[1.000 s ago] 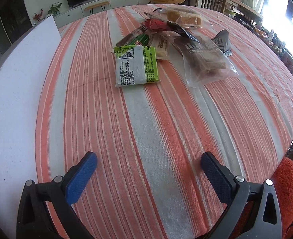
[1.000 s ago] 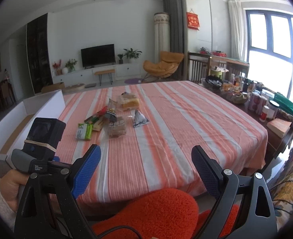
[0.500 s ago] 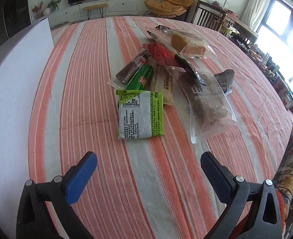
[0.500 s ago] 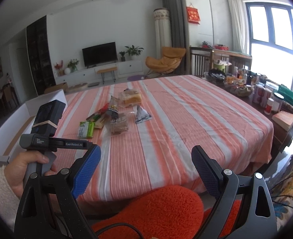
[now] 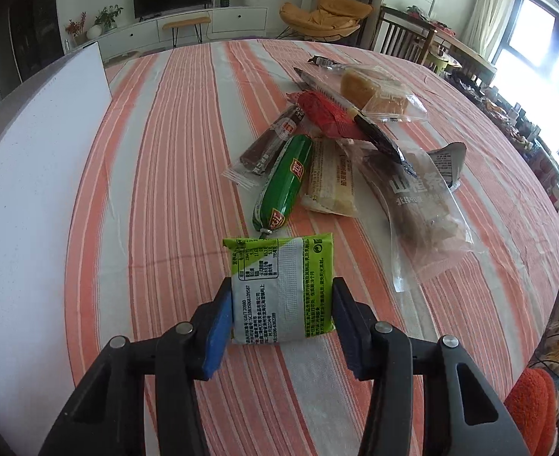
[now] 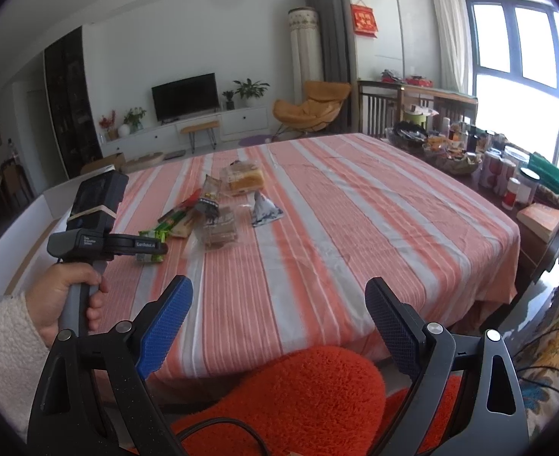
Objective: Organize snacks
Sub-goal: 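Grasp the white triangular pouch with the right tool while the left tool holds the green pack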
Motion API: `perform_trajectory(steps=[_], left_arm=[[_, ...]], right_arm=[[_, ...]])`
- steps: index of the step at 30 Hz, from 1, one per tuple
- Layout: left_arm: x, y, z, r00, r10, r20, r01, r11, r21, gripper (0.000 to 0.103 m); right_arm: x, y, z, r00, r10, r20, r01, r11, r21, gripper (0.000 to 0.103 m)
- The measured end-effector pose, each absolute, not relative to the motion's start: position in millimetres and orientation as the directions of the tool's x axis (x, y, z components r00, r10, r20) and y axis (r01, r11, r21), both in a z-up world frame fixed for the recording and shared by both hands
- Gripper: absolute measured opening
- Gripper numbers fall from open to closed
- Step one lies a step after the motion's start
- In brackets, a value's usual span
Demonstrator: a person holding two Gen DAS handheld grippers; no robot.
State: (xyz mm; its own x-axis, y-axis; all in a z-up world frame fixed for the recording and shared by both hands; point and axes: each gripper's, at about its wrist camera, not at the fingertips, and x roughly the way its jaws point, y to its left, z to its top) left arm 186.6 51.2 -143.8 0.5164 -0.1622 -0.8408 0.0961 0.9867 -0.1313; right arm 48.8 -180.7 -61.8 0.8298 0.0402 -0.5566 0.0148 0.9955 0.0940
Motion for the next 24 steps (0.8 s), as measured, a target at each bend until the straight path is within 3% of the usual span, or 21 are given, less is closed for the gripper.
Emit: perform_trajectory(steps=[6, 10, 15, 21, 22, 24], left_arm=[[152.8, 68.6, -139.6, 0.515, -0.208, -0.832, 0.096, 0.978, -0.185, 0.049], [140.7, 72.6, -138.8, 0.517, -0.234, -0.823, 0.1, 0.972, -0.214, 0.049], [134.4, 73.7, -141.2, 0.506, -0.256, -0.824, 0.103, 0.966, -0.236, 0.049], [127.4, 86.4, -144.2, 0.498, -0.262, -0.827, 0.086, 0.964, -0.253, 0.049], [127.0, 87.2, -144.7, 0.494, -0.267, -0.827, 0.086, 0.962, -0.259, 0.049], [127.3, 84.9, -144.2, 0.492, -0.274, -0.827, 0.098, 0.961, -0.26, 0.049]], right_arm=[[107.6, -189.0, -92.6, 0.681, 0.195, -0.706, -0.073, 0.977, 0.2, 0.094], [185.0, -195.4, -109.9, 0.596, 0.149, -0.789, -0.106, 0.989, 0.106, 0.094], [285.8, -202.6, -125.2, 0.537, 0.186, -0.823, -0.148, 0.981, 0.125, 0.091], [343.2, -176.4, -132.5, 0.526, 0.16, -0.835, -0.24, 0.97, 0.035, 0.09], [348.8, -173.0, -136.0, 0.519, 0.146, -0.842, -0.246, 0.969, 0.016, 0.086], [357.1, -168.9, -146.8, 0.483, 0.133, -0.866, -0.261, 0.965, 0.003, 0.065]])
